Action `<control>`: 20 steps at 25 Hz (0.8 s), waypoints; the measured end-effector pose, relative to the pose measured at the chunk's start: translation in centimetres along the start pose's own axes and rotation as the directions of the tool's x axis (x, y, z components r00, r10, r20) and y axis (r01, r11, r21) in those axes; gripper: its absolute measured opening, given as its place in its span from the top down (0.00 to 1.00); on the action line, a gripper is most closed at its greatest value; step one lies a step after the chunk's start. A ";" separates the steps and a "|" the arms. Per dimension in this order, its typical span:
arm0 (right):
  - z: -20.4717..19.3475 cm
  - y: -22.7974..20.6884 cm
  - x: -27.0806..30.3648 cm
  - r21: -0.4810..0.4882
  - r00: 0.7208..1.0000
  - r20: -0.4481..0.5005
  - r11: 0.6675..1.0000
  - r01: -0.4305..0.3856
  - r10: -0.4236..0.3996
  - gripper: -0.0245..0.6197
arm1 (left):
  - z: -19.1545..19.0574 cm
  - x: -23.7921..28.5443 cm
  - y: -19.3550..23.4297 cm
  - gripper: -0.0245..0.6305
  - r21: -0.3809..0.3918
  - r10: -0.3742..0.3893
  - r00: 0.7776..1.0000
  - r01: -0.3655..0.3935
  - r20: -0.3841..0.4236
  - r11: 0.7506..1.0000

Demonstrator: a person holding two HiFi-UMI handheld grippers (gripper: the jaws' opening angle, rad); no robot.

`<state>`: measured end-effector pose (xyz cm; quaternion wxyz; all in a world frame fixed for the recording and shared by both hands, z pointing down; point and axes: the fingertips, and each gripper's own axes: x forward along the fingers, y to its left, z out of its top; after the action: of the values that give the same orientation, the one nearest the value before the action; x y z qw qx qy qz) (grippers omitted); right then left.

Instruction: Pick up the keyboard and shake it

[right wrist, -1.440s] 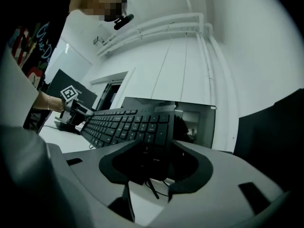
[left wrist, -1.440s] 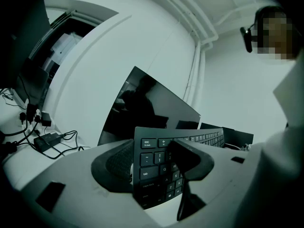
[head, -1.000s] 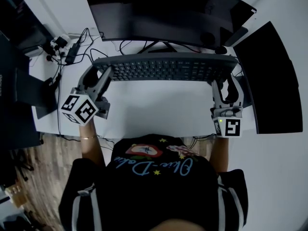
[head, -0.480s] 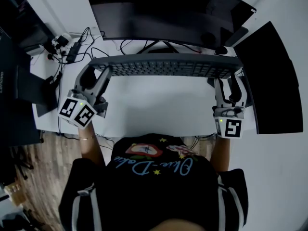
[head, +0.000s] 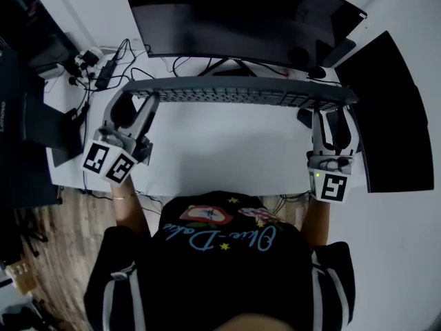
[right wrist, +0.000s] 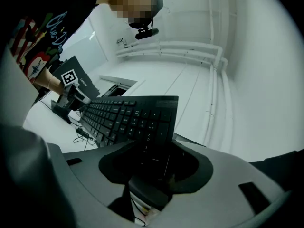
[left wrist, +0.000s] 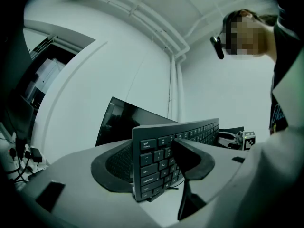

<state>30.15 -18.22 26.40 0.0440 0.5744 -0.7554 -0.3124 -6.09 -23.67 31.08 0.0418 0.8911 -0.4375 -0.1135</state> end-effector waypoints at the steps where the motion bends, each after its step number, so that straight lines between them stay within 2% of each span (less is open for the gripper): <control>1: 0.0 -0.1 0.0 -0.007 1.000 -0.005 1.000 0.005 -0.005 0.68 | 0.2 0.0 -0.1 0.59 0.006 -0.001 1.000 0.001 0.008 1.000; 11: 0.2 -0.4 -0.3 -0.024 1.000 -0.003 1.000 -0.003 0.003 0.68 | 1.3 -0.3 -0.4 0.59 0.042 -0.002 0.999 0.000 0.046 0.999; 20: 0.2 -0.4 -0.4 -0.016 1.000 -0.005 1.000 -0.015 0.015 0.67 | 1.3 -0.1 -0.8 0.59 0.048 -0.003 0.999 0.001 0.040 0.999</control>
<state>30.51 -17.80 26.19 0.0529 0.5691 -0.7569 -0.3169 -5.86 -23.08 29.66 0.0114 0.8899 -0.4398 -0.1206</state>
